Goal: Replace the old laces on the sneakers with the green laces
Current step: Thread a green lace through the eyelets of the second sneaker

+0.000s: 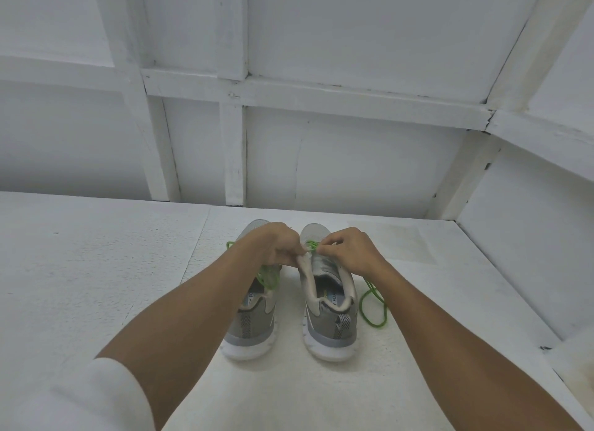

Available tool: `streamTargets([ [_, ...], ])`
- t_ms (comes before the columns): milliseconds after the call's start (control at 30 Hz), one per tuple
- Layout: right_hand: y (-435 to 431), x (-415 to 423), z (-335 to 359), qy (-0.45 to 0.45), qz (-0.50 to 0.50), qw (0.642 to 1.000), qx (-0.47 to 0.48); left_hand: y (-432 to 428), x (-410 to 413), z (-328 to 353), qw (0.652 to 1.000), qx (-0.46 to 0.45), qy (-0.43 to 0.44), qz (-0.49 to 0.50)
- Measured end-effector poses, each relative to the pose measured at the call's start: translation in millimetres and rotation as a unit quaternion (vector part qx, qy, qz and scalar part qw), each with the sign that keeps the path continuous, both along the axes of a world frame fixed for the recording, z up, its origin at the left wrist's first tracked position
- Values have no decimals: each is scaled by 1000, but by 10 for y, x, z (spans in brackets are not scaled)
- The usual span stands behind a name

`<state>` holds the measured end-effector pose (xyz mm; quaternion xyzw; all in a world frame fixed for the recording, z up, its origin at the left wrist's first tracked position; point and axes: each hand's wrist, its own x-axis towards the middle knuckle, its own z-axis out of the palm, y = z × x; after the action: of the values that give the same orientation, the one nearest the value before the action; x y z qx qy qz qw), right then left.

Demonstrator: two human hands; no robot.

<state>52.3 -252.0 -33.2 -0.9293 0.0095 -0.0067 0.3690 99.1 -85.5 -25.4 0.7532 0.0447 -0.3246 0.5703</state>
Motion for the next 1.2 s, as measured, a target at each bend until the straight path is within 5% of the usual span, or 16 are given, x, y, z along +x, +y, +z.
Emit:
streamTargets([
  [300, 80, 24, 19, 5, 15, 999, -30, -39, 27, -46, 1000, -31, 1, -1],
  [500, 97, -18, 4, 7, -21, 990, -140, -32, 114, -48, 990, 85, -114, -2],
  [600, 46, -199, 5, -25, -78, 987, -138, 261, 252, 310, 984, -27, -142, 104],
  [667, -16, -394, -18, -46, -130, 988, -71, 586, 431, 687, 931, -223, -141, 252],
  [700, -36, -493, -35, -43, -153, 987, -29, 768, 513, 887, 871, -343, -128, 327],
  [767, -38, -656, -80, -11, -185, 982, 45, 1017, 607, 1183, 795, -436, -140, 398],
  [833, -5, -730, -147, 7, -197, 977, 85, 983, 546, 1230, 846, -337, -206, 359],
  [933, 63, -763, -204, -10, -213, 969, 123, 501, 289, 738, 954, -10, -287, 89],
  [967, 78, -763, -211, -13, -219, 967, 131, 325, 196, 492, 948, 116, -296, -28],
  [1067, 97, -774, -230, -16, -230, 963, 136, 13, 5, 30, 844, 338, -339, -243],
  [1200, 111, -773, -257, -24, -238, 960, 145, 218, 121, 406, 810, 401, -366, -223],
])
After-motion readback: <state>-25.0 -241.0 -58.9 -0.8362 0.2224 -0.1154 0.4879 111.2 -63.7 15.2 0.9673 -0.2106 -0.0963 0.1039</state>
